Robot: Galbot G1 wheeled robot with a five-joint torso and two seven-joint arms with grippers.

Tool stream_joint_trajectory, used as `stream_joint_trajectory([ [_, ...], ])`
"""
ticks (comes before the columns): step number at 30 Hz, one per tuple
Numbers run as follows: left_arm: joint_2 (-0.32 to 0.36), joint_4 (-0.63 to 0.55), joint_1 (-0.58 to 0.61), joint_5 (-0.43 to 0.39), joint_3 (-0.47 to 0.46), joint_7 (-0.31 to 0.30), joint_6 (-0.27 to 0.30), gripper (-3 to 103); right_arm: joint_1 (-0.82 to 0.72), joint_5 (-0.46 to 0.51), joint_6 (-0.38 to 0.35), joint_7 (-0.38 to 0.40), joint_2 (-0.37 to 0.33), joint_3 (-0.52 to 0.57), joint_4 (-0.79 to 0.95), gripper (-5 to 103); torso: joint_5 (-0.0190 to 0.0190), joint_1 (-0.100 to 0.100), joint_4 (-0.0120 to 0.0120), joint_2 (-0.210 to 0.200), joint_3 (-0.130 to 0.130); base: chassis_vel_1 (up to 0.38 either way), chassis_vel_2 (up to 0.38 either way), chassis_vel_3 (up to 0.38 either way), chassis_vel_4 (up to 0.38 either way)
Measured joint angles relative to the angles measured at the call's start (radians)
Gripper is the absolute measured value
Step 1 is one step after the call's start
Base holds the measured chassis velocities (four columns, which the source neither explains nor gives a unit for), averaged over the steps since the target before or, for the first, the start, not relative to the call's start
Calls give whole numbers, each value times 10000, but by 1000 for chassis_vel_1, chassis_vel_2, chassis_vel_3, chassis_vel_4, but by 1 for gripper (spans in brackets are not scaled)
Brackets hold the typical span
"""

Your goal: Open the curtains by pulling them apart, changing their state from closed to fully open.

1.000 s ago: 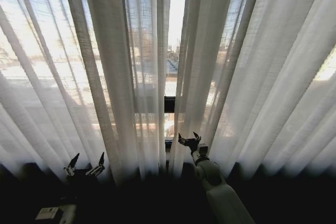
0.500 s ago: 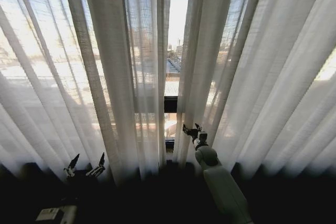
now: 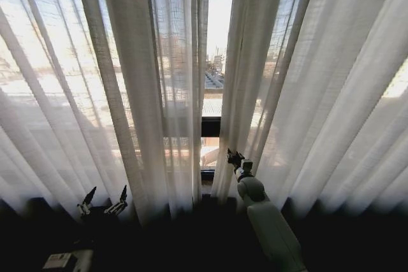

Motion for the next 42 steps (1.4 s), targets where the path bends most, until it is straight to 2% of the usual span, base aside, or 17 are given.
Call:
stream_joint_trajectory([
  [1,0,6,20,-2,-3,-1,-59,100,-12,6,0,8,-14,1,31,8,0,0,0,0,0,0,0,0,0],
  [3,0,7,31,-5,-9,-1,-77,100,-23,9,0,10,-30,1,50,8,0,0,0,0,0,0,0,0,0],
  [5,6,7,40,-15,-23,-2,-113,100,-44,14,0,13,-49,1,90,1,0,0,0,0,0,0,0,0,0],
  [7,15,-5,53,-25,-31,-2,-123,100,-65,45,-20,16,-66,2,163,0,0,0,0,0,0,0,0,0,0],
  [13,10,-12,110,-29,-35,-3,-181,100,-127,212,-300,-7,-104,-2,415,0,0,0,0,0,0,0,0,0,0],
  [26,-32,12,250,-28,-16,-3,-421,100,-364,256,-334,60,-249,-5,575,0,-1,-1,1,0,0,-36,-44,45,31],
  [42,-41,30,231,-2,49,33,-464,100,-484,429,-337,277,-302,211,672,0,-4,-1,1,1,0,-264,-266,263,258],
])
